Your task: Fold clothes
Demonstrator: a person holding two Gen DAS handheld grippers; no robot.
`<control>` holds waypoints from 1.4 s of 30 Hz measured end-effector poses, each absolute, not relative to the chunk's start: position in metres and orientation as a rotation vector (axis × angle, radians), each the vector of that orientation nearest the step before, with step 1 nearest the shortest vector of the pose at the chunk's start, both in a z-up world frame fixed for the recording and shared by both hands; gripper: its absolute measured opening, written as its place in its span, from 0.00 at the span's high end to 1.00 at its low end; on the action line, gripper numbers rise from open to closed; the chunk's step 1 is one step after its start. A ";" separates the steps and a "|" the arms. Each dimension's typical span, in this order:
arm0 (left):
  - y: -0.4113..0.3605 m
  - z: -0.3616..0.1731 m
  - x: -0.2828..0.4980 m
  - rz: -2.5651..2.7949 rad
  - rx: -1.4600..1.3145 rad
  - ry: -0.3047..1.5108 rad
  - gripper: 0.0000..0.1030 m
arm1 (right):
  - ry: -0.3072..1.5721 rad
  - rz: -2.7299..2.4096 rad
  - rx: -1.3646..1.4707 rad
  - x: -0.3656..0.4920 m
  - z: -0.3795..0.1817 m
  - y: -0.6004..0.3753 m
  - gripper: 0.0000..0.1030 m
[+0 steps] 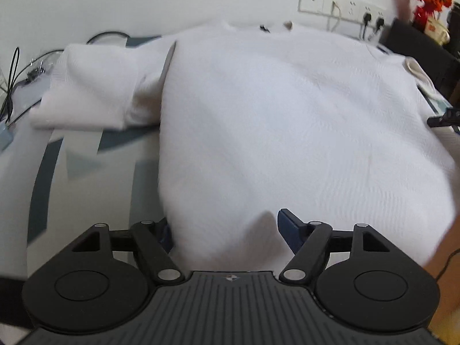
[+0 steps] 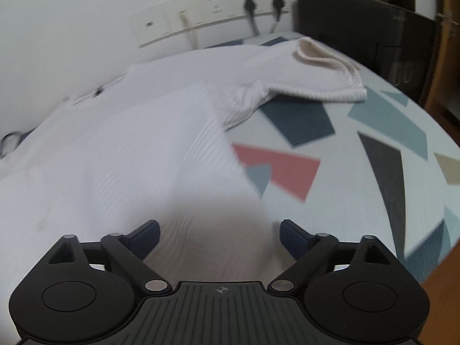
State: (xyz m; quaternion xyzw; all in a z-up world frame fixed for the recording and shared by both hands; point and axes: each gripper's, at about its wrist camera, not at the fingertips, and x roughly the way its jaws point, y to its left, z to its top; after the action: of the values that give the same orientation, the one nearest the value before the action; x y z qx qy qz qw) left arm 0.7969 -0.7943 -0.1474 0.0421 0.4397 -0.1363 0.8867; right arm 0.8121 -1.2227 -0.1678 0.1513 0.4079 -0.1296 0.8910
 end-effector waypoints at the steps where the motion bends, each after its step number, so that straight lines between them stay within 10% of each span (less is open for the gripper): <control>1: -0.795 -0.149 0.809 -0.272 0.051 0.927 0.29 | 0.847 -0.286 0.318 0.816 -0.168 -1.225 0.07; 4: -0.793 -0.152 0.838 -0.216 -0.050 0.959 0.30 | 0.838 -0.359 0.321 0.835 -0.173 -1.221 0.01; 5: -0.791 -0.152 0.843 -0.202 -0.071 0.952 0.44 | 0.834 -0.356 0.318 0.840 -0.174 -1.218 0.02; 7: -0.788 -0.151 0.847 -0.236 -0.113 0.981 0.80 | 0.836 -0.299 0.299 0.845 -0.172 -1.210 0.18; 12: -0.784 -0.146 0.809 -0.336 -0.081 0.987 0.87 | 0.890 -0.167 0.261 0.822 -0.163 -1.199 0.79; 14: -0.773 -0.148 0.785 -0.355 -0.154 1.003 0.88 | 0.869 -0.153 0.336 0.798 -0.159 -1.206 0.88; 33: -0.719 -0.053 0.692 -0.642 -0.386 0.590 0.89 | 0.408 -0.005 0.715 0.650 -0.045 -1.247 0.90; 42: -0.726 -0.065 0.725 -0.504 -0.435 0.679 0.90 | 0.483 -0.038 0.805 0.682 -0.065 -1.268 0.90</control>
State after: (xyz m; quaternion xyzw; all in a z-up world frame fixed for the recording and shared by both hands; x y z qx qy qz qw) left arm 0.7247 -0.7259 -0.0654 -0.2094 0.3268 -0.2427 0.8891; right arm 0.6816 -1.2682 -0.0650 0.3879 0.2329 -0.0184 0.8916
